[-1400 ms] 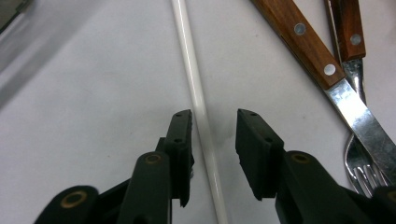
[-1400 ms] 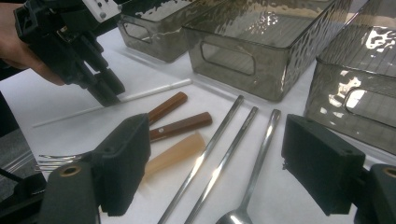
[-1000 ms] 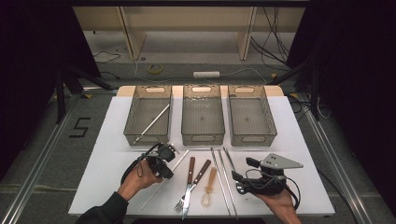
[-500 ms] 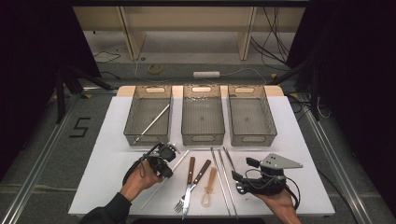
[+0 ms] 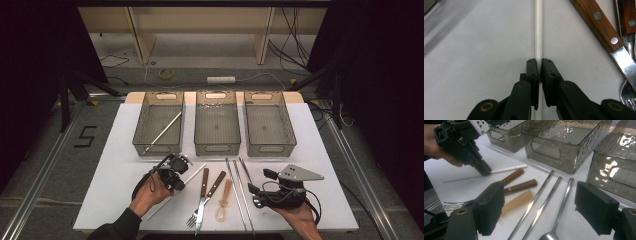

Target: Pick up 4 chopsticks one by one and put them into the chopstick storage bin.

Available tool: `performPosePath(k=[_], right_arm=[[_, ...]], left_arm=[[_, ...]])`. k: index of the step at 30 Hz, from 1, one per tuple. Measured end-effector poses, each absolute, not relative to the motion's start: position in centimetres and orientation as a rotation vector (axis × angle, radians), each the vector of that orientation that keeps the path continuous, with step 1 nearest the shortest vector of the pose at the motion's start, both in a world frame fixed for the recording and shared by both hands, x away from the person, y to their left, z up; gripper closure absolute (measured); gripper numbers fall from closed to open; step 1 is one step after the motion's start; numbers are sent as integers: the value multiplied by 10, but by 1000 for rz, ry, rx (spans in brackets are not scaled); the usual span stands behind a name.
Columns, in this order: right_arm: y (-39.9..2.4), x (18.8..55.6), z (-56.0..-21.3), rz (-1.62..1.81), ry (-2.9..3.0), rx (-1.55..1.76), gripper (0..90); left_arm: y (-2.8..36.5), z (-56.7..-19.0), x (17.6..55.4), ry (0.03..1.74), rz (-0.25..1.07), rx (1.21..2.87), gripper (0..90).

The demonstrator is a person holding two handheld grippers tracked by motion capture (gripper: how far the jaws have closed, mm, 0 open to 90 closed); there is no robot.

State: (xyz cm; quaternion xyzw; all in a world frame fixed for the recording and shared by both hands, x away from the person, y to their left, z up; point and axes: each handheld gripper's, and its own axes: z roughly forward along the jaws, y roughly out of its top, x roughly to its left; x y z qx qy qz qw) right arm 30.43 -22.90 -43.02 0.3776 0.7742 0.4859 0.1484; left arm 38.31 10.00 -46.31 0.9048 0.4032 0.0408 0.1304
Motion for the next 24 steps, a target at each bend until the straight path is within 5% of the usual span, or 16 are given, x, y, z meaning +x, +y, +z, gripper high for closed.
performPosePath(k=[24], right_arm=[[-230,305,-430,1404,2221,1088,251]], left_arm=[[121,-425,380,1056,153,2525,839]])
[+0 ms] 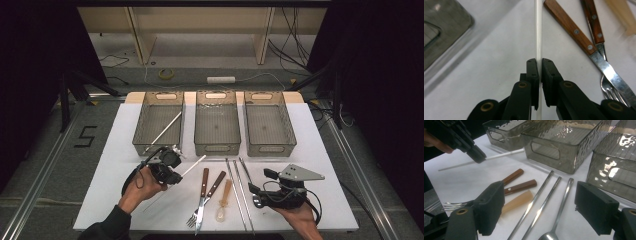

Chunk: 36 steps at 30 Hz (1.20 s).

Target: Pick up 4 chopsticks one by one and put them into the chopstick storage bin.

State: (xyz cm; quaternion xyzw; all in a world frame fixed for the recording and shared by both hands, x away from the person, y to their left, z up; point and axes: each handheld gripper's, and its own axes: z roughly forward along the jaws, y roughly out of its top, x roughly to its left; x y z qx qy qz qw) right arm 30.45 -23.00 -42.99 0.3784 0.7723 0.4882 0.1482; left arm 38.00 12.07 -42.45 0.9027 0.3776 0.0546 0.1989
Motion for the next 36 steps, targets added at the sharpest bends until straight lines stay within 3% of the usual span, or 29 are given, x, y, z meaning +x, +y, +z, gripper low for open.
performPosePath(k=[21,36], right_arm=[[-231,305,-430,1414,2218,1099,251],[-231,305,-431,1416,2219,1104,251]], left_arm=[[162,-374,409,1099,252,2306,839],[179,-355,455,1172,337,2223,838]])
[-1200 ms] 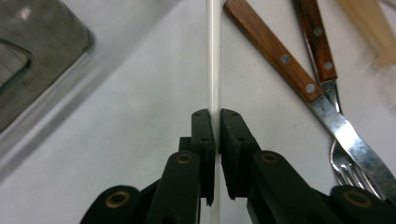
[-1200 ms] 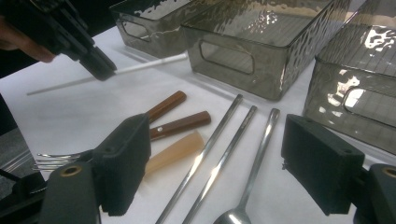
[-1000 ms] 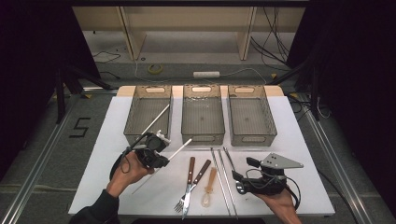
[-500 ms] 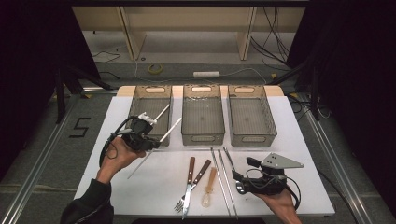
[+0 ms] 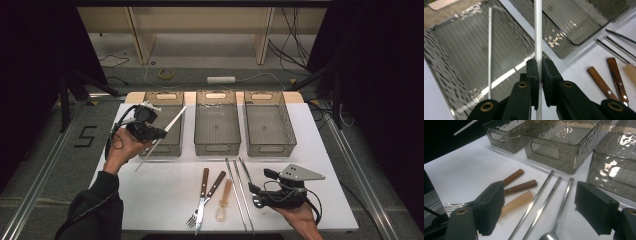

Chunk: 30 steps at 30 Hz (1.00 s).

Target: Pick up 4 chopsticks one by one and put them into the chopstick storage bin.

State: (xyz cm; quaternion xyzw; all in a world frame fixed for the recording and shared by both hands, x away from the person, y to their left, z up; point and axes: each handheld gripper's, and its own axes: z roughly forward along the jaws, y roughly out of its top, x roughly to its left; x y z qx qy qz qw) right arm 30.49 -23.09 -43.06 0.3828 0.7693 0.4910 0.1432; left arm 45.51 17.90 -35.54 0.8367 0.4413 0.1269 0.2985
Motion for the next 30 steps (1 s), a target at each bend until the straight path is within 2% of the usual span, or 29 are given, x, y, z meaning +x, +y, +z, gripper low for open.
performPosePath(k=[11,19,30], right_arm=[[-231,305,-431,1421,2220,1103,251],[-231,306,-431,1423,2221,1105,250],[-231,306,-431,1427,2227,1103,251]], left_arm=[[195,-349,485,1210,398,2125,838],[198,-347,509,1218,457,2139,838],[205,-352,531,1241,523,2072,838]])
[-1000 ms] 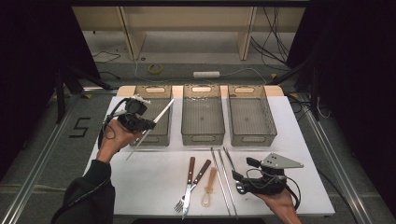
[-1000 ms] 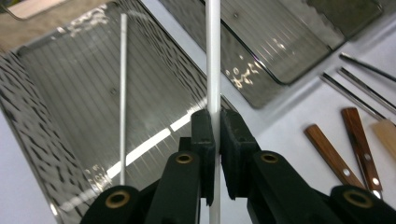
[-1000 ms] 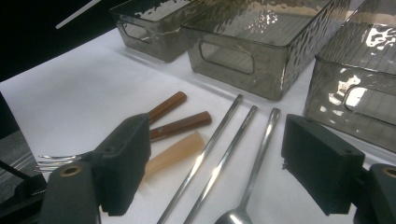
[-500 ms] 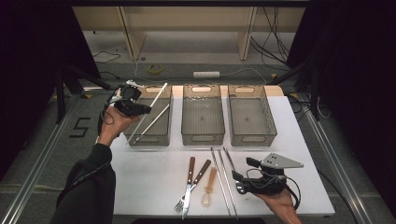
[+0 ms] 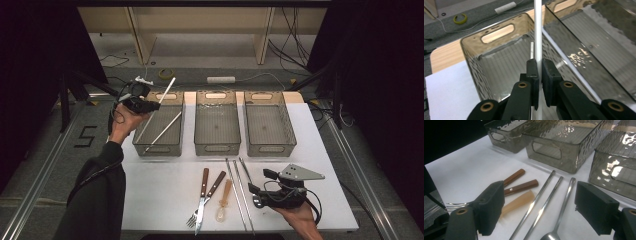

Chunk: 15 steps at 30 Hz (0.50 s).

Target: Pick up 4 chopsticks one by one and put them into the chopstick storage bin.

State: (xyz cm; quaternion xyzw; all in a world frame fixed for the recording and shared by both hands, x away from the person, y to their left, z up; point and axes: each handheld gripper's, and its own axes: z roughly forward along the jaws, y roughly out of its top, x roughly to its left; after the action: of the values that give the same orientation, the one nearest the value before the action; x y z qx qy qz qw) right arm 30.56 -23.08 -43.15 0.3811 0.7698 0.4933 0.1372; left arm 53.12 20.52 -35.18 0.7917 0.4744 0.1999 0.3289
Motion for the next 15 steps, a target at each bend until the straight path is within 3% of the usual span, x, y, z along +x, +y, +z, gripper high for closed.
performPosePath(k=[15], right_arm=[[-231,306,-432,1430,2229,1104,251]], left_arm=[[219,-384,539,1303,534,1993,837]])
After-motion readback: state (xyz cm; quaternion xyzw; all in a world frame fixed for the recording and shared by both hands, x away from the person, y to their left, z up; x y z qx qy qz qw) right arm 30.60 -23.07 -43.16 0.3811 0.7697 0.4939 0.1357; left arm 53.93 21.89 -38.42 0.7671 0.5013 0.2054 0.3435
